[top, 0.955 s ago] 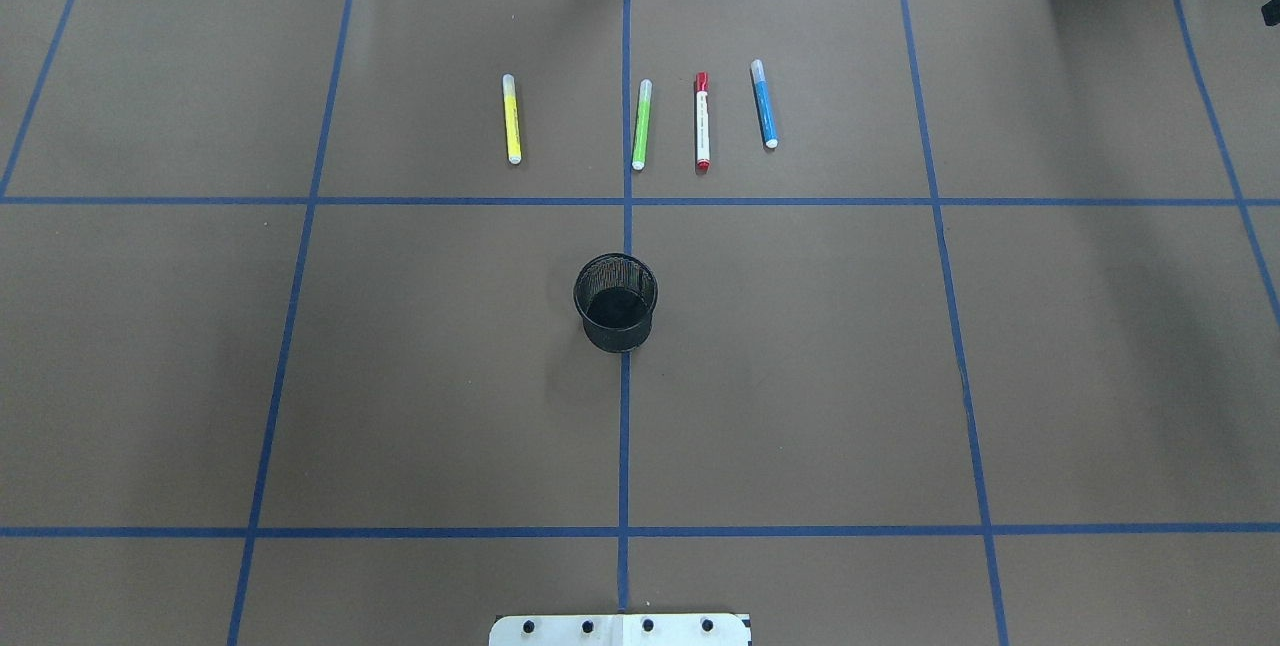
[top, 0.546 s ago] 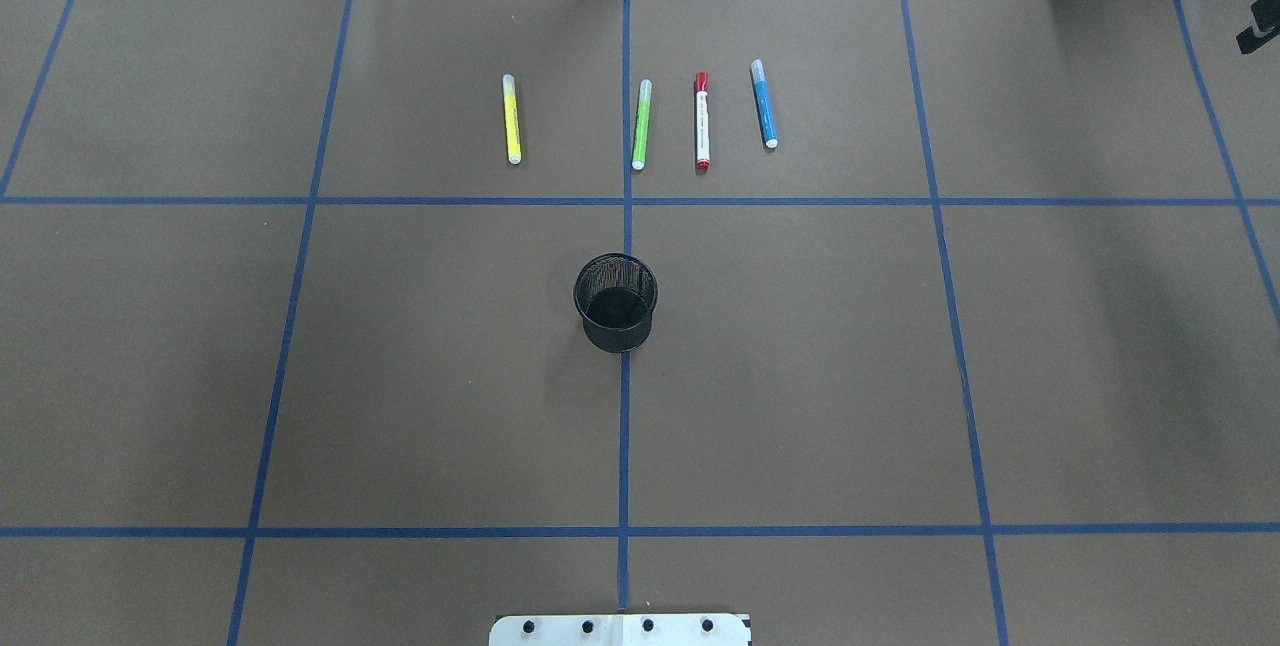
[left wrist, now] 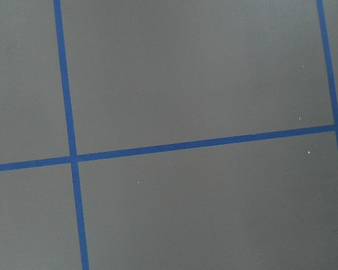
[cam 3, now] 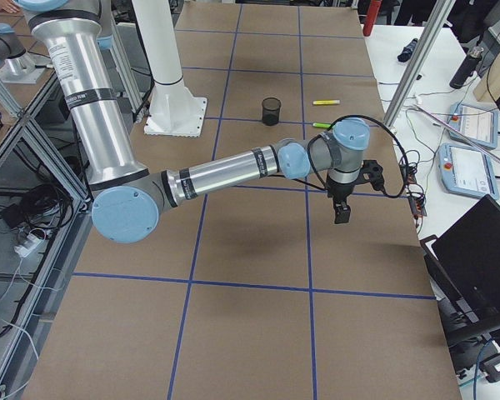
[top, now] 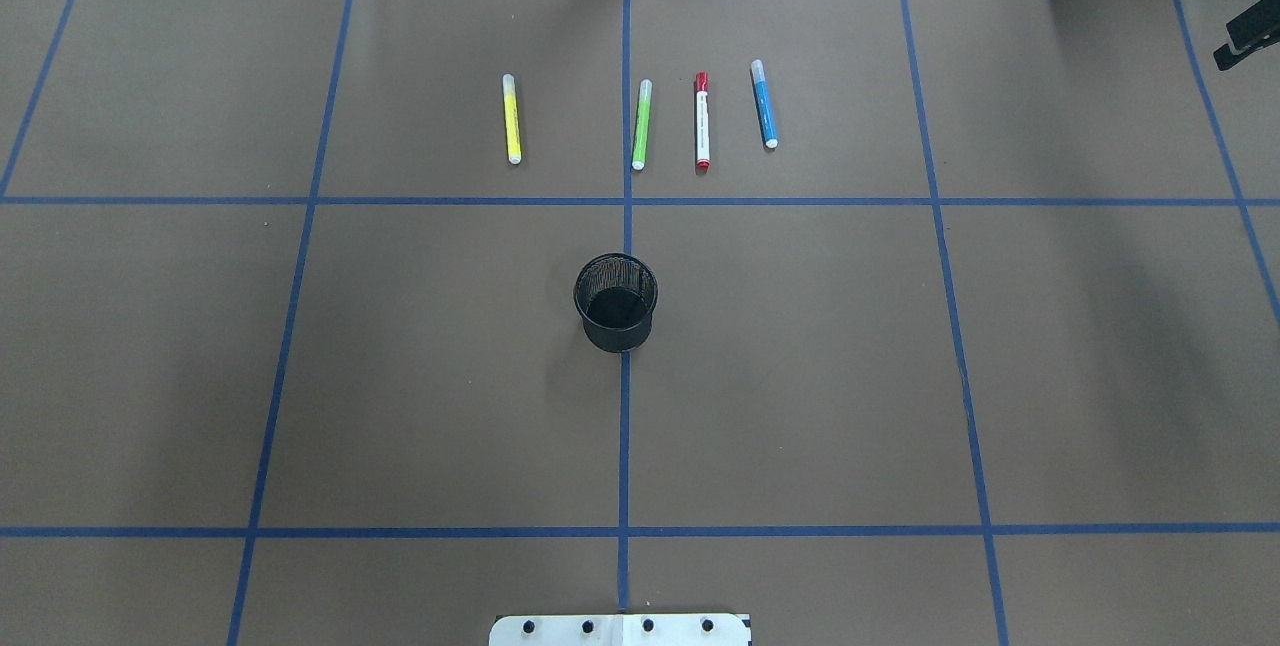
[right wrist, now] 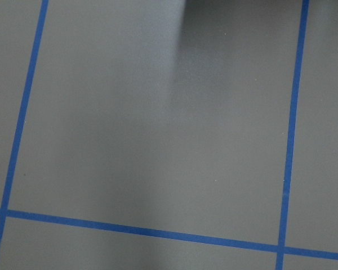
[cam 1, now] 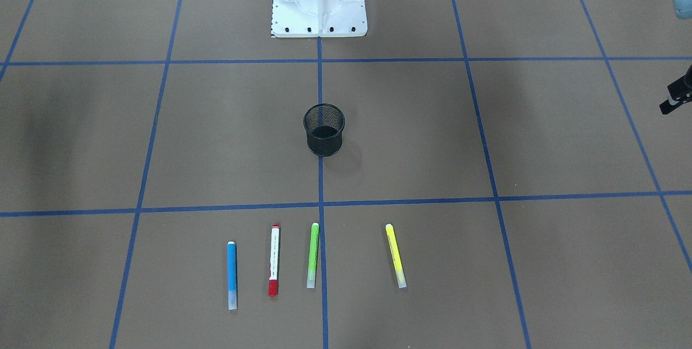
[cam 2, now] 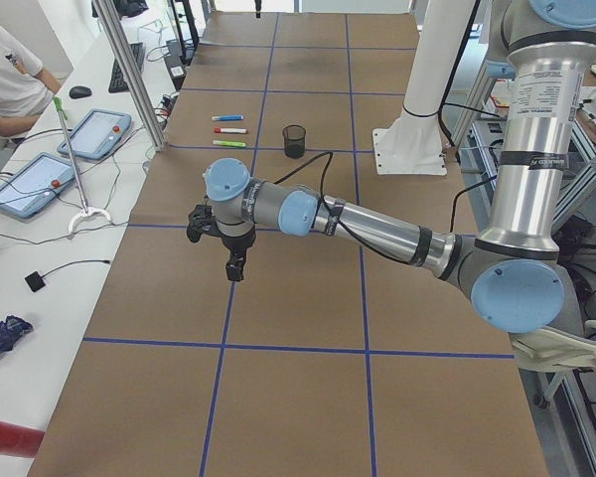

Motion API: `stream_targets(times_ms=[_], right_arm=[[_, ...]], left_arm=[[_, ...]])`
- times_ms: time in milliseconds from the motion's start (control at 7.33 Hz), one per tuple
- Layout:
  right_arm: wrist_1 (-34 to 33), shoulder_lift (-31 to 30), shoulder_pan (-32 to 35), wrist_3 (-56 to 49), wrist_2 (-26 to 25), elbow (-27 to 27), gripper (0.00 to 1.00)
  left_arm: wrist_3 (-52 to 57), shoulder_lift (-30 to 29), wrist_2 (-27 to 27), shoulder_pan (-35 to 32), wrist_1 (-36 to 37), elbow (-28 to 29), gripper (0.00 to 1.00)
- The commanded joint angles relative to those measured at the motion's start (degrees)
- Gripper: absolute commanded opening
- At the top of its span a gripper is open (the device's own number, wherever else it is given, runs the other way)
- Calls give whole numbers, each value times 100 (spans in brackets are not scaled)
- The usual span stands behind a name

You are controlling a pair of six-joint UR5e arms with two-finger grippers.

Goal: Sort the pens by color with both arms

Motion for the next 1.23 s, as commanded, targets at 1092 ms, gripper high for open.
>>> stream_targets(times_ms=[1092], right_arm=[[-17,-19,-111,-44,-50,193,100]], left_arm=[[10,-5,-34,-16,-22,-114,100]])
